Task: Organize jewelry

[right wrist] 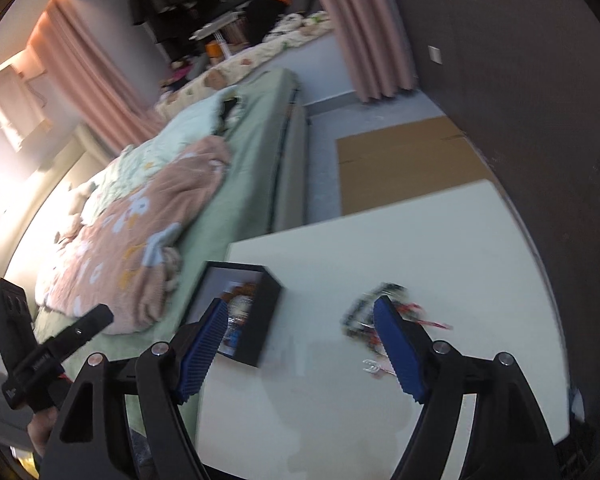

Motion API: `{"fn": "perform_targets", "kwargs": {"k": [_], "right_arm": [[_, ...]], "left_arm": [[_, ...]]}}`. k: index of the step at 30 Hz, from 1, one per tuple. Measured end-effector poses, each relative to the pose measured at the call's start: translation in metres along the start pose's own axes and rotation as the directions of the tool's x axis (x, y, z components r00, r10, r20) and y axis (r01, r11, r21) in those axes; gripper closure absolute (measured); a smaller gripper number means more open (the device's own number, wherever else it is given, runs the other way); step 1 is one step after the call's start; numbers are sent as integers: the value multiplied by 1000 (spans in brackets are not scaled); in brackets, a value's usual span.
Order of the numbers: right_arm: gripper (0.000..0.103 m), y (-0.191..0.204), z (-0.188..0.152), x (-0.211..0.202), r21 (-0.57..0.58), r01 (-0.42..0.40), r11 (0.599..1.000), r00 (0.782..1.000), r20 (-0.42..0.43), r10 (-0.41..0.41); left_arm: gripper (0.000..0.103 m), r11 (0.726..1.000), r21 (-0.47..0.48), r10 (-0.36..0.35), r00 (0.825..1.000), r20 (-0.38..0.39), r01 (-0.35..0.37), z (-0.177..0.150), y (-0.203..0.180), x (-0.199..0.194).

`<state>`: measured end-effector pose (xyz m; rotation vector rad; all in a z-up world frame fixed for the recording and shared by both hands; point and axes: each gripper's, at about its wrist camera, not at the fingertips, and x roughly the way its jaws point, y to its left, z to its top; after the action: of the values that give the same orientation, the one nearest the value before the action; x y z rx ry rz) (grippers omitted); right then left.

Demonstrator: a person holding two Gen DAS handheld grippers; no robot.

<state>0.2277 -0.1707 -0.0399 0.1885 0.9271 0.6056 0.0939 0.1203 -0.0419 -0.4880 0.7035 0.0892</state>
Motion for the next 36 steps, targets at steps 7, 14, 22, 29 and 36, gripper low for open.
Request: {"fn": "perform_targets", "kwargs": {"k": [7,14,22,29,36], "right_arm": [[31,-53,-14,-11,72,41,997,999,-3,-41],[49,-92,-31,-4,136,41,990,999,-34,-36],[63,-108,-48,32,132,3,991,996,-91,9],[69,-93,-47,77,56,-31,998,985,-166,39],[70,-82,-40,99,18,-37,999,980,-196,40]], "left_arm": [[23,998,56,-38,998,-57,41,-6,-43,30],[23,990,116,-65,991,-117,78,-14,-80,60],[36,985,149,-63,982,-179,90,-22,-97,89],[52,986,142,-50,974,-221,83,-26,-93,109],[54,989,126,-53,973,-225,83,-24,-86,118]]}}
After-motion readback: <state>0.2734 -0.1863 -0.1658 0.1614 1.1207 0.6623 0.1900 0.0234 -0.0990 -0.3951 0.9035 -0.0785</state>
